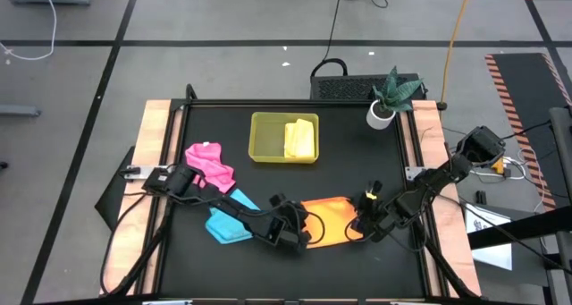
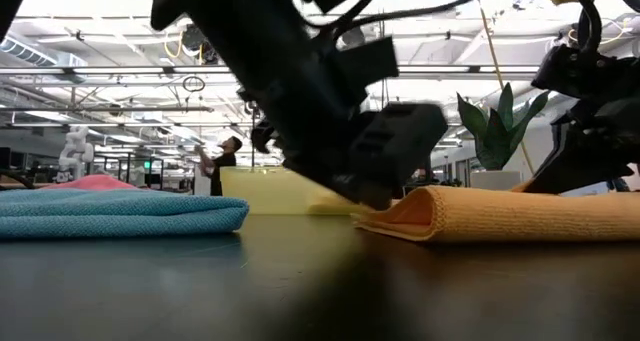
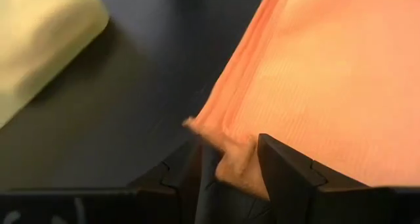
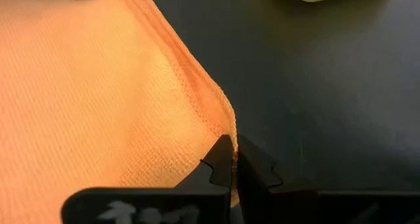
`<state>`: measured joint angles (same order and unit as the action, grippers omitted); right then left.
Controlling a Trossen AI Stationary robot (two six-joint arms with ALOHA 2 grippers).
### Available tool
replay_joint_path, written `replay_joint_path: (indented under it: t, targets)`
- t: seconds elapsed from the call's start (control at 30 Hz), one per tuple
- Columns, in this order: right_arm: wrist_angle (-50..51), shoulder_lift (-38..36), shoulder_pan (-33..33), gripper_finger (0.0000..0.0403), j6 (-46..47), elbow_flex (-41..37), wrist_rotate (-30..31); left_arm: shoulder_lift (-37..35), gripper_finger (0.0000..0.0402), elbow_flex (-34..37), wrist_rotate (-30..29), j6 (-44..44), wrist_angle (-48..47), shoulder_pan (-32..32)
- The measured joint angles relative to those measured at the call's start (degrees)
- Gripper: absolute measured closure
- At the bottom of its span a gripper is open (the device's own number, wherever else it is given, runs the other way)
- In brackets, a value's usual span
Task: Fold microfiber towels
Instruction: Fold the orange microfiber cloth
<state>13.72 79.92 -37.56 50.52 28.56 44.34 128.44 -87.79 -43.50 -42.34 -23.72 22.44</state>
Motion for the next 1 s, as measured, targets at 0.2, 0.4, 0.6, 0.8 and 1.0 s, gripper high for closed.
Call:
replay_joint_path:
  t: [0.2, 0.4, 0.6, 0.8, 1.0]
  targets:
    - [1.2, 0.0, 0.0, 0.0403, 0.7, 0.0, 0.4, 0.0, 0.0250, 0.1, 0.2, -1.1, -0.6, 0.0]
    - [1.7, 0.0, 0.0, 0.0377, -1.3, 0.0, 0.5, -0.1, 0.0250, 0.1, 0.2, -0.9, -0.5, 0.5]
    - [8.4, -6.2, 0.0, 0.0325, 0.9, 0.0, 0.9, -1.6, 0.0250, 0.0, 0.2, -0.9, 1.7, 1.2]
    - [5.3, -13.4, 0.0, 0.0323, -1.0, 0.1, 0.4, -1.4, 0.0250, 0.0, 5.5, 9.2, 15.2, 0.4]
    - [-5.7, -10.3, 0.0, 0.0337, -9.0, 0.1, -8.7, 0.0, 0.0250, 0.1, 7.5, 9.1, 14.0, -2.0]
